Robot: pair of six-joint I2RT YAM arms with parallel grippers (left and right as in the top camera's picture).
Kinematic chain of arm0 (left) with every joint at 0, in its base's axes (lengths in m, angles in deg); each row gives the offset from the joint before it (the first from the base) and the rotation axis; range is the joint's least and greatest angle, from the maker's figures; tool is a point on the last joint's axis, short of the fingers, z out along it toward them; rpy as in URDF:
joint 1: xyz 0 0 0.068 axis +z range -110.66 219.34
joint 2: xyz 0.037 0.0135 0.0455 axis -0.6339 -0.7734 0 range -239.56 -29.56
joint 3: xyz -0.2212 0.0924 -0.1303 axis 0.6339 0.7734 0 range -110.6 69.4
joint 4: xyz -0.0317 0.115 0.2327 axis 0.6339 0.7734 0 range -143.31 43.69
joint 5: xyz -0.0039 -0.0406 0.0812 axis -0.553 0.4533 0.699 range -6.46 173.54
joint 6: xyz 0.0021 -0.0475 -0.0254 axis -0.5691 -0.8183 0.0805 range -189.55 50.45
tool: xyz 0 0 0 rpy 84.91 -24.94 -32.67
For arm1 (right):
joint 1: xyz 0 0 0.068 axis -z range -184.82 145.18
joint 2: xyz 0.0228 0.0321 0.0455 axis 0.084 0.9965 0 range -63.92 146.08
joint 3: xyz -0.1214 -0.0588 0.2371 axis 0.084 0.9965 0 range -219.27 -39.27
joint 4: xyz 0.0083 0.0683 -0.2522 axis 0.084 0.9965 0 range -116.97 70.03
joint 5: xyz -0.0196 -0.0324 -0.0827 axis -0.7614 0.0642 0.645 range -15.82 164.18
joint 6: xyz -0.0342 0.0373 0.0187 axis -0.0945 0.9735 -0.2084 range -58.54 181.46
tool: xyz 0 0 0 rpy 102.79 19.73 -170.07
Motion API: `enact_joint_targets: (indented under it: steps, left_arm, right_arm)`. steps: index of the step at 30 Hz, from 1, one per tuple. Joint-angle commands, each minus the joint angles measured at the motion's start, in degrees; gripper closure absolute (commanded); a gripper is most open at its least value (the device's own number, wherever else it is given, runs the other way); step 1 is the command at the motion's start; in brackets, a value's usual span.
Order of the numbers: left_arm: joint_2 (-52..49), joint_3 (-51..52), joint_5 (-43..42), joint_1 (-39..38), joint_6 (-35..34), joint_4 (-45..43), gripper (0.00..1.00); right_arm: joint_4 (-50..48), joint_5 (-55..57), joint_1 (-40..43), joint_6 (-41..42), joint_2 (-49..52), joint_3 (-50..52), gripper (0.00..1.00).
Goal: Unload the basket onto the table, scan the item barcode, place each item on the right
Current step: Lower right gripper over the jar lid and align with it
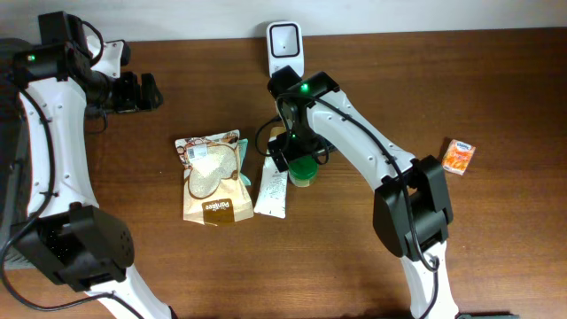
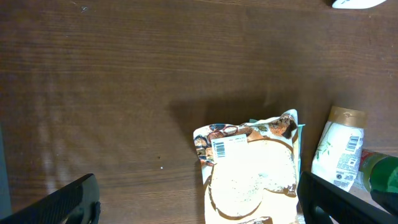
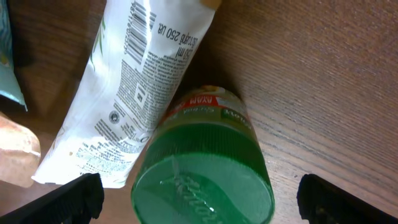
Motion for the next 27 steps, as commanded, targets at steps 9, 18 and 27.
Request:
enact_joint_targets:
  steps: [9, 18, 27]
  left_arm:
    - [1.3, -0.3, -0.5, 0.0, 0.9, 0.1, 0.01]
    - [1.3, -0.3, -0.5, 0.0, 0.9, 0.1, 0.01]
    - [1.3, -0.3, -0.5, 0.0, 0.9, 0.1, 0.01]
  right_arm:
    - [-1.3, 0.0, -0.5, 1.4, 0.5, 3.1, 0.07]
    - [-2.3, 4.8, -0.5, 1.3, 0.5, 3.2, 0.23]
    - [-2.1, 6.1, -0.5, -4.9, 0.5, -0.4, 0.56]
